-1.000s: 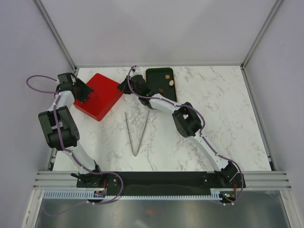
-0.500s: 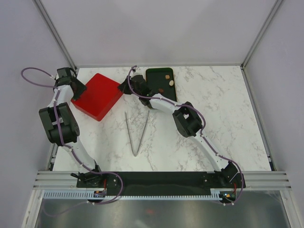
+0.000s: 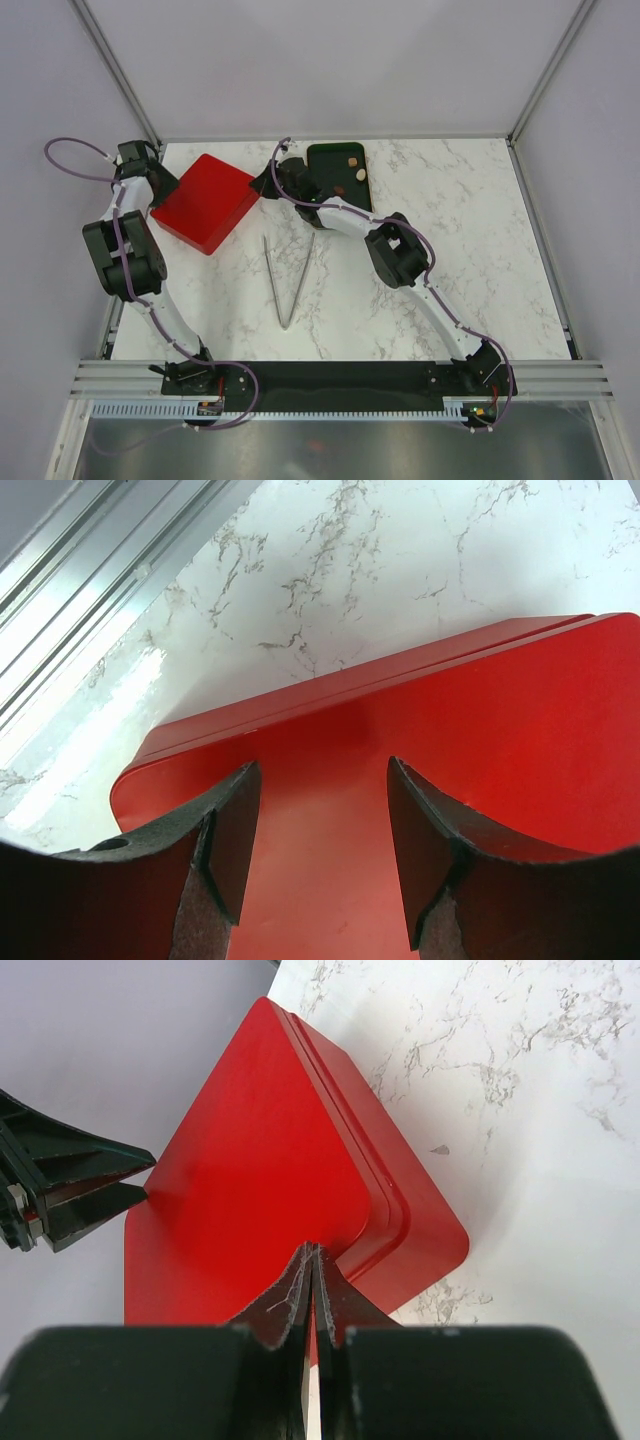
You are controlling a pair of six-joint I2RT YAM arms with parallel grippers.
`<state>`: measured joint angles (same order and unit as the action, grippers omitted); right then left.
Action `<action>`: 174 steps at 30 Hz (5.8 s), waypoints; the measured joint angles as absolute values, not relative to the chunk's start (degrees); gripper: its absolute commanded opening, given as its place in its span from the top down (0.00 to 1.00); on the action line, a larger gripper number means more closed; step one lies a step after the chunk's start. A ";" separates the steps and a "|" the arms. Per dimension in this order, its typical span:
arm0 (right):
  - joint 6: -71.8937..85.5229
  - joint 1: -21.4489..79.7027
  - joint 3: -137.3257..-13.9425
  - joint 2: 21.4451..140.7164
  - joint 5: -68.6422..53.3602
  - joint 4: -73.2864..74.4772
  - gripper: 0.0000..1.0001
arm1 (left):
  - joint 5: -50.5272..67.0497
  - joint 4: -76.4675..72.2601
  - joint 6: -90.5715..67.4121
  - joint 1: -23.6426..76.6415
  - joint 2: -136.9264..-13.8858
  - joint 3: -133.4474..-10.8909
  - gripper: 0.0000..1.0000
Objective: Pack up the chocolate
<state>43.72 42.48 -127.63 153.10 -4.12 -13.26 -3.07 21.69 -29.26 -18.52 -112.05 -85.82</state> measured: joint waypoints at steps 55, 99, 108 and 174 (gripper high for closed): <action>43.92 37.06 -129.71 156.64 -4.60 -15.70 0.78 | 9.13 15.66 -29.15 -2.31 -122.19 -97.60 0.43; 48.05 39.09 -129.62 160.99 -10.55 -18.79 0.52 | 7.77 33.76 -27.97 -8.99 -114.54 -94.19 0.44; 48.77 39.24 -129.69 159.76 -10.55 -19.40 0.50 | 2.42 35.11 -27.75 -16.05 -108.49 -85.76 0.44; 42.35 43.07 -136.70 160.81 -4.86 -14.92 0.73 | 6.09 31.99 -27.57 -16.25 -108.53 -84.34 0.45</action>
